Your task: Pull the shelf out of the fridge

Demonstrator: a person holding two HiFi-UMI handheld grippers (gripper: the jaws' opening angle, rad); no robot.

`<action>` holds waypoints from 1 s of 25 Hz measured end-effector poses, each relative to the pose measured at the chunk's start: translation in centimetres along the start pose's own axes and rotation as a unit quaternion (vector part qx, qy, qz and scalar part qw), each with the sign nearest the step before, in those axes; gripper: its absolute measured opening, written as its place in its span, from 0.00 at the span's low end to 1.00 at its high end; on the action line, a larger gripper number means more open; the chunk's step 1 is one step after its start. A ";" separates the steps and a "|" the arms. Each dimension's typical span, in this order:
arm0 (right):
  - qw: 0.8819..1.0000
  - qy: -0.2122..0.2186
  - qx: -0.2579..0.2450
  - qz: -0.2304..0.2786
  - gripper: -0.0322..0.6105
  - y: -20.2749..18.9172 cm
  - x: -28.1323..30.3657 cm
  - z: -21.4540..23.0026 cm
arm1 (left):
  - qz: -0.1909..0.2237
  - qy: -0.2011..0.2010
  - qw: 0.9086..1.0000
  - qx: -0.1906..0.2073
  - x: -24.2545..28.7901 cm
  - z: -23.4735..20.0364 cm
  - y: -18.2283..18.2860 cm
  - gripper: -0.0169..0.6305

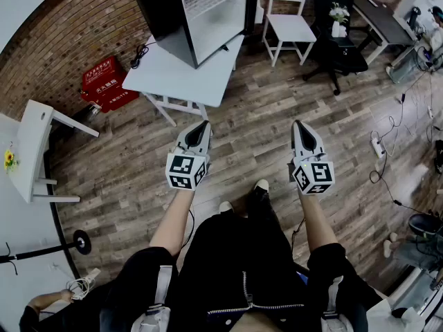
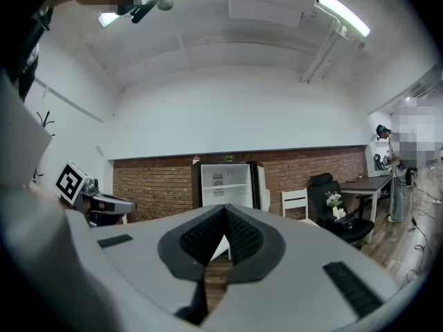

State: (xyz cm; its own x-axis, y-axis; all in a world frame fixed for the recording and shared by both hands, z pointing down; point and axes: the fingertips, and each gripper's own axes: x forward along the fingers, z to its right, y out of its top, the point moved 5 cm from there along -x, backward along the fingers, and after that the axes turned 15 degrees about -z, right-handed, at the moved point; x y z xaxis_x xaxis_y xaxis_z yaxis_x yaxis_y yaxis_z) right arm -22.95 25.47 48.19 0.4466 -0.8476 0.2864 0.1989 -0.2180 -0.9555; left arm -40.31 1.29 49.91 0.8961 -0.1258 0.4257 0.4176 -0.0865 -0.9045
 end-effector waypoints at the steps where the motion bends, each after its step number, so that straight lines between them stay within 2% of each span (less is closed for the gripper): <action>1: 1.000 0.001 -0.003 0.001 0.06 0.1 0.3 0.1 | 0.000 0.000 1.000 0.000 0.3 -0.1 0.1 0.06; 11: 0.998 0.028 -0.048 -0.013 0.06 0.9 4.0 2.2 | -0.001 0.019 1.000 -0.005 4.2 0.1 1.4 0.06; 25: 0.995 0.085 -0.050 -0.023 0.06 3.7 11.0 11.1 | -0.001 0.065 0.997 -0.031 13.3 1.7 6.0 0.06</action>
State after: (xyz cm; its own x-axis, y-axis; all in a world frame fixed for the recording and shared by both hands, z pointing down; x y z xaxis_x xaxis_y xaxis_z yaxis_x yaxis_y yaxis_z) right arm -7.58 20.71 48.64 0.2835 -0.9033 0.3219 0.1236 -0.2985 -0.9464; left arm -25.66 0.80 50.09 0.8664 -0.2524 0.4310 0.4055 -0.1481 -0.9020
